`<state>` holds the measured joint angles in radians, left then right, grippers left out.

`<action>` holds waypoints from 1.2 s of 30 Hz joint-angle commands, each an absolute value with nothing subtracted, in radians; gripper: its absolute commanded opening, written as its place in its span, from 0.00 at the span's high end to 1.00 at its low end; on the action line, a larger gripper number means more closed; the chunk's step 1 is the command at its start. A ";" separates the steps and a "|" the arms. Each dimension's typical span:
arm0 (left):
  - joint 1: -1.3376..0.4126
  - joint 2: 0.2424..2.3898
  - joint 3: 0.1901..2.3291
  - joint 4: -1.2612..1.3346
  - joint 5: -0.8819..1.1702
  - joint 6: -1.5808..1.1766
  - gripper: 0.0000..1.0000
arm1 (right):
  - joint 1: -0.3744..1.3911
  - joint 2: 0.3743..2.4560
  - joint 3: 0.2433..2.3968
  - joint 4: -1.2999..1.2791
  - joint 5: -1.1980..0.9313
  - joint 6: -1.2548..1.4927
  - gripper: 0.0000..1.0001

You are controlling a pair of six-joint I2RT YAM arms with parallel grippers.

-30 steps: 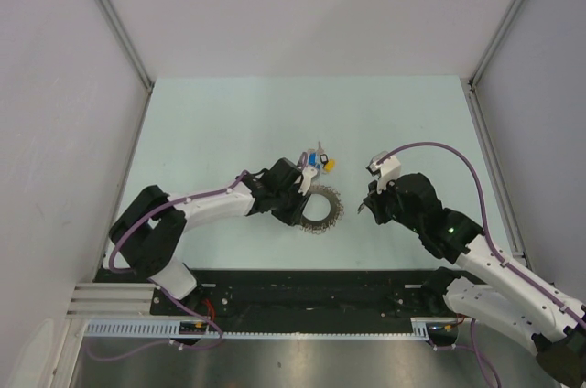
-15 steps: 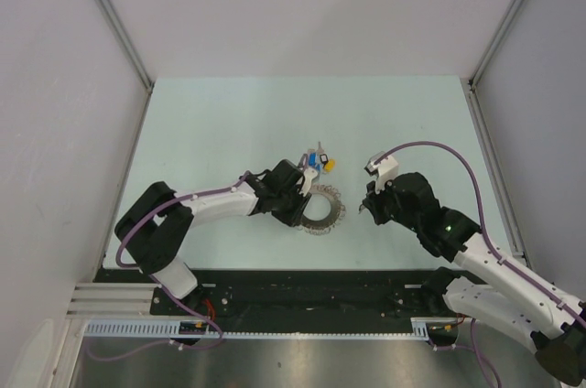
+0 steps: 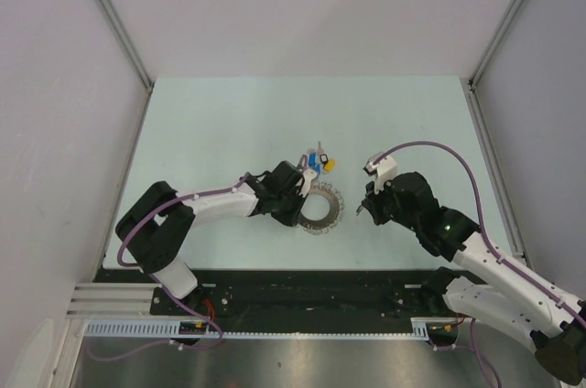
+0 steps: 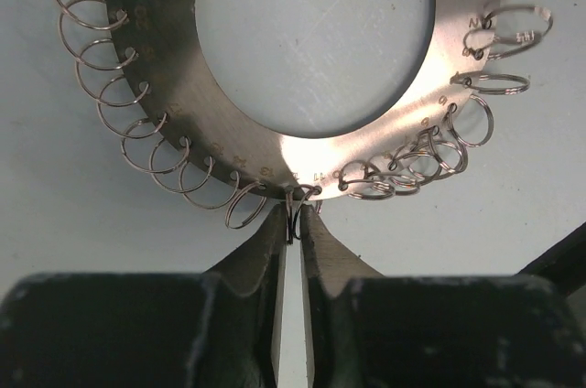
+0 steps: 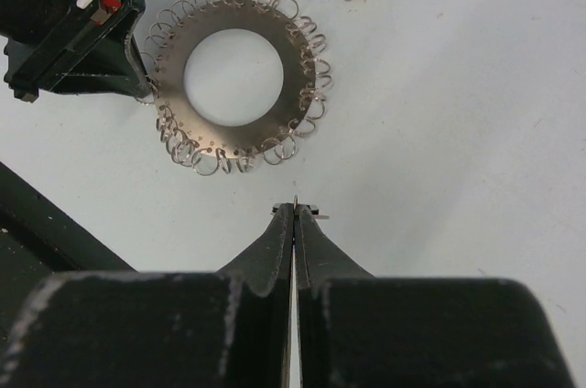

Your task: Put the keys on the keyring

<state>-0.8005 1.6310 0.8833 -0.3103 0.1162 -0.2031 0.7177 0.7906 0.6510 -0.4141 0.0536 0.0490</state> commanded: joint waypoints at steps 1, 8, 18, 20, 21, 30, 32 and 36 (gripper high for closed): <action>-0.795 1.588 0.871 -0.293 0.115 -0.224 0.86 | 0.721 0.792 0.673 -0.393 0.044 0.045 1.00; -0.792 1.554 0.859 -0.279 0.129 -0.230 0.83 | 0.722 0.796 0.672 -0.391 0.040 0.043 1.00; -0.750 1.551 0.828 -0.229 0.199 -0.261 0.71 | 0.723 0.801 0.672 -0.390 0.040 0.046 1.00; -0.746 1.551 0.821 -0.216 0.210 -0.275 0.71 | 0.723 0.802 0.672 -0.391 0.040 0.048 1.00; -0.742 1.549 0.816 -0.206 0.225 -0.278 0.71 | 0.723 0.805 0.672 -0.391 0.040 0.048 1.00; -0.692 1.516 0.750 -0.134 0.302 -0.331 0.67 | 0.723 0.818 0.672 -0.388 0.037 0.052 1.00; -0.678 1.509 0.735 -0.118 0.331 -0.348 0.67 | 0.723 0.819 0.672 -0.390 0.035 0.051 1.00; -0.657 1.505 0.715 -0.078 0.357 -0.371 0.66 | 0.723 0.825 0.672 -0.390 0.035 0.052 1.00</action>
<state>-0.6773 1.5429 0.7311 -0.1532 0.2943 -0.3233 0.7185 0.8207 0.6510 -0.4133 0.0414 0.0498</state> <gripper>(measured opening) 0.333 0.009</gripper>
